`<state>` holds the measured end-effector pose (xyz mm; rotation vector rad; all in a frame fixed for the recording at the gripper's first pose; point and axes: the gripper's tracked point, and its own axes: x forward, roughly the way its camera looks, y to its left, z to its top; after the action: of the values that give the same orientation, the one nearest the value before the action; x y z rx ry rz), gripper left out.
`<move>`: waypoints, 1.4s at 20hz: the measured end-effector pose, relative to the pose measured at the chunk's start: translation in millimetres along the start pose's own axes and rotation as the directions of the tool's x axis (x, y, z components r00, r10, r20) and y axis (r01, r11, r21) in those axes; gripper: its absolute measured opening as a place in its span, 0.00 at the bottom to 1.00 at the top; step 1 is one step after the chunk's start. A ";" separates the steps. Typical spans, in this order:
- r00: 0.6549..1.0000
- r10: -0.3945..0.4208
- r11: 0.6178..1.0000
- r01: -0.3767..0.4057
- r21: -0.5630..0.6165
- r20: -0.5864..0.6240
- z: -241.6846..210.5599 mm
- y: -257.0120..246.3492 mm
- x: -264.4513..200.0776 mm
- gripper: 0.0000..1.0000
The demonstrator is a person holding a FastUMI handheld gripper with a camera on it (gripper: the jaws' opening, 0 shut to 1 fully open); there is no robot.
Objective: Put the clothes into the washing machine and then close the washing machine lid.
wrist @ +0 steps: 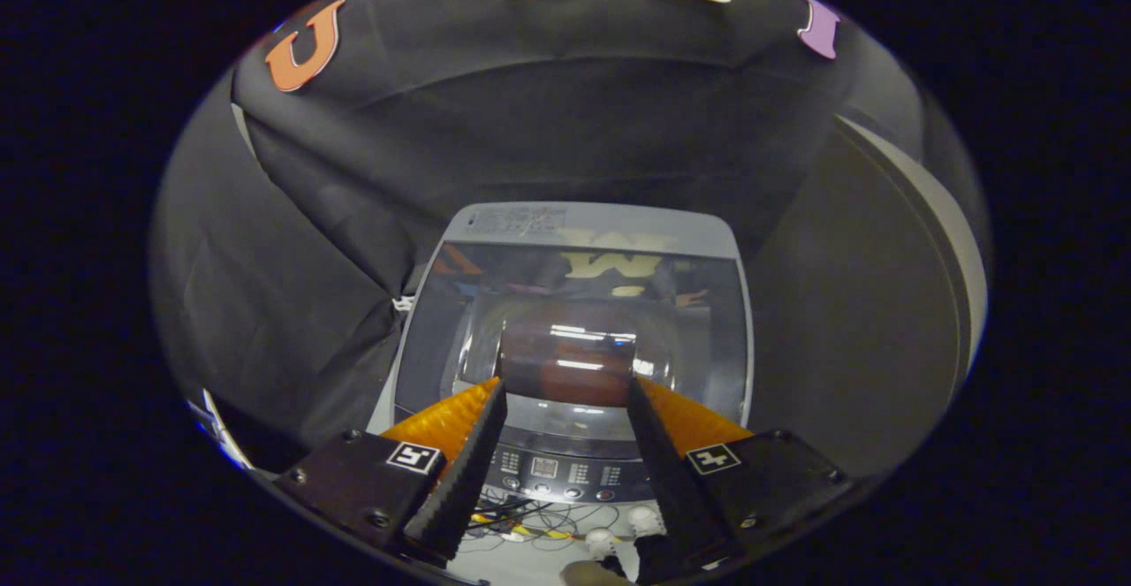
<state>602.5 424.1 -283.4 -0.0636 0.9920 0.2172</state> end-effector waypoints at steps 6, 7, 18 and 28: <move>0.992 -0.006 1.000 0.010 -0.026 0.125 23.9 -12.9 -53.2 0.87; 0.989 -0.005 1.000 0.009 -0.026 0.146 21.4 -18.2 -72.5 0.87; 0.812 -0.052 0.998 0.059 0.007 0.582 28.6 -119.5 -333.5 0.87; 0.614 -0.131 0.991 0.087 0.099 0.778 -42.3 -251.3 -542.1 1.00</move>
<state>334.7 89.5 135.1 0.0230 0.0944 0.0832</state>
